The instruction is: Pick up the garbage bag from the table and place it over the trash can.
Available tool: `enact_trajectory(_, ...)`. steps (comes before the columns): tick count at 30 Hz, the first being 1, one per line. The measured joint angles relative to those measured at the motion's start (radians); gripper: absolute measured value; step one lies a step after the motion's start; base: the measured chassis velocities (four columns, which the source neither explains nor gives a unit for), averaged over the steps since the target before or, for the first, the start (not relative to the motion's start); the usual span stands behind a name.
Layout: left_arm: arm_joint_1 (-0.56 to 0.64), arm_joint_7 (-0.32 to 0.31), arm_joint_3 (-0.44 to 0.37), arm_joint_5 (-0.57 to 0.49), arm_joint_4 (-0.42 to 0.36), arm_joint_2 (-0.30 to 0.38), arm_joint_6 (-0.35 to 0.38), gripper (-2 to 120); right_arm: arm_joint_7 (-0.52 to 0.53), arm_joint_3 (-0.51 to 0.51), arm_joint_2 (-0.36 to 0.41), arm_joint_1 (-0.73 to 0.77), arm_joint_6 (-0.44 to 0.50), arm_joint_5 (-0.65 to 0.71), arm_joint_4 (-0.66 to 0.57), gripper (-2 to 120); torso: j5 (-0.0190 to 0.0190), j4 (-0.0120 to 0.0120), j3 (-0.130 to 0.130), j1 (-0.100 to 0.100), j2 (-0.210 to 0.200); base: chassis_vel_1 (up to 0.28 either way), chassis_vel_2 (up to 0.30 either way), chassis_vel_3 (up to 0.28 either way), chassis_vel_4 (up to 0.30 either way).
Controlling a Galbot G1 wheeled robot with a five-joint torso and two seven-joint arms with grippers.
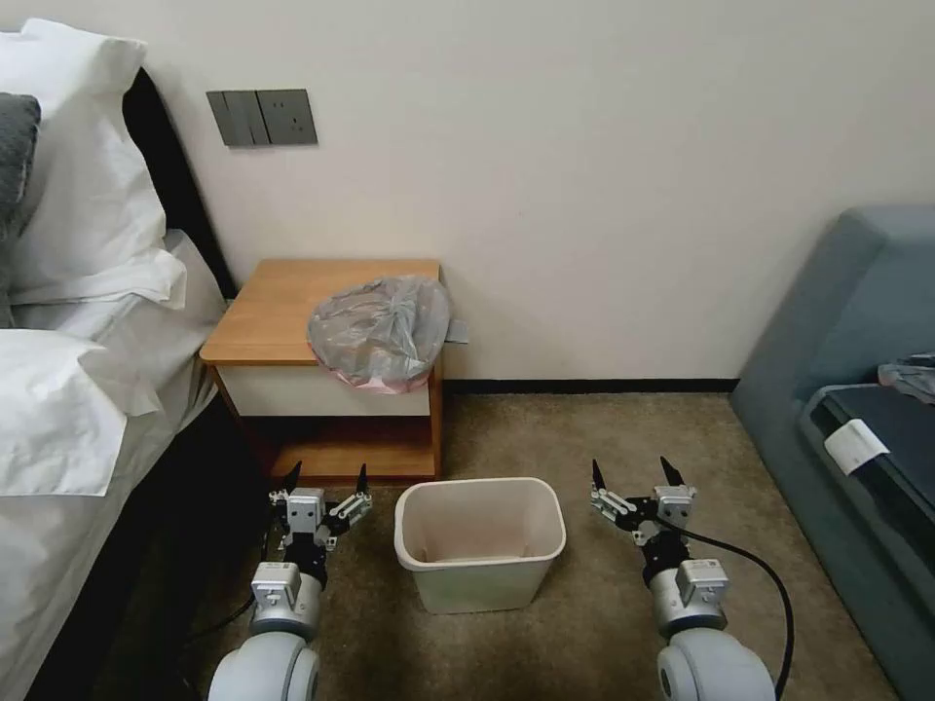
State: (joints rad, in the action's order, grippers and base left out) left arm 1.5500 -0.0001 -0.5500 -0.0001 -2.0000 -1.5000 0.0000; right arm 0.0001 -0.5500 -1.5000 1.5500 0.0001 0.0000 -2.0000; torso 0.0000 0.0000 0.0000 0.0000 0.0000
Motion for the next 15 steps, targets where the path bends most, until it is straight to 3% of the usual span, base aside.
enact_trajectory(9,0.007,0.000,-0.001,-0.008,-0.013,0.000,0.006,100,0.001,0.000,0.000,0.002,-0.003,0.002,-0.005,100,-0.0002,-0.0001,0.000,0.000,0.000,0.000,0.000,0.000,0.000)
enact_trajectory(15,0.057,-0.004,-0.018,-0.085,-0.134,-0.001,0.056,100,0.037,0.001,0.003,0.034,-0.082,0.059,-0.127,100,0.0000,0.0000,0.000,0.000,0.000,0.000,0.000,0.000,0.000)
